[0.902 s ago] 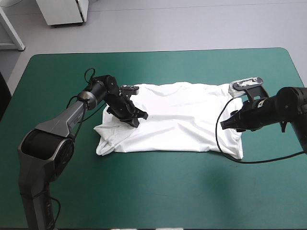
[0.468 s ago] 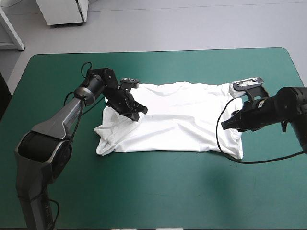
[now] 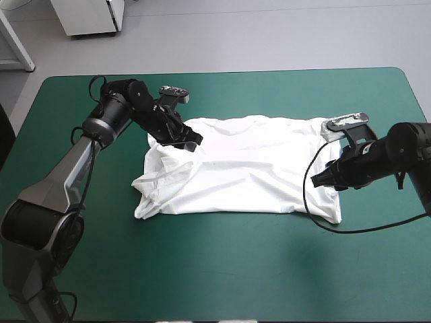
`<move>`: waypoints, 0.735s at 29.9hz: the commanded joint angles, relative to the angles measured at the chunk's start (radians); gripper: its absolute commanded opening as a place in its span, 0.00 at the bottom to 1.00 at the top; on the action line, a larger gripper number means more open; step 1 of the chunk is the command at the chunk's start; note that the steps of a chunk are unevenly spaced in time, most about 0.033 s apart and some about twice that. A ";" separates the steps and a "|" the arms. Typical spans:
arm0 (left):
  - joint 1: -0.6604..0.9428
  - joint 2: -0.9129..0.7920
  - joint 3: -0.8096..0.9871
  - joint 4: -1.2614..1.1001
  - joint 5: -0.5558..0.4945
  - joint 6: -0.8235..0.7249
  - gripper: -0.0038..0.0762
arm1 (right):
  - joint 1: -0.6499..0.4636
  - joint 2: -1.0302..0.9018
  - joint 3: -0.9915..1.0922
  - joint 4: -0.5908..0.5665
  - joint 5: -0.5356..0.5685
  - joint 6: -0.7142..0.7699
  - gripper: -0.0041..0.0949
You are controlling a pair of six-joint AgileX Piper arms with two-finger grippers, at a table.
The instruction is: Fold the cloth
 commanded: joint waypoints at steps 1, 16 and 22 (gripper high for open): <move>-0.008 -0.145 0.035 0.068 0.058 -0.037 0.42 | 0.003 -0.038 -0.030 0.017 -0.012 0.001 0.43; -0.006 -0.615 0.587 0.303 0.055 -0.097 0.62 | 0.044 -0.127 -0.026 0.015 0.011 0.062 0.58; -0.006 -0.547 0.641 0.310 -0.008 -0.097 0.66 | 0.053 -0.127 -0.026 0.014 0.012 0.065 0.58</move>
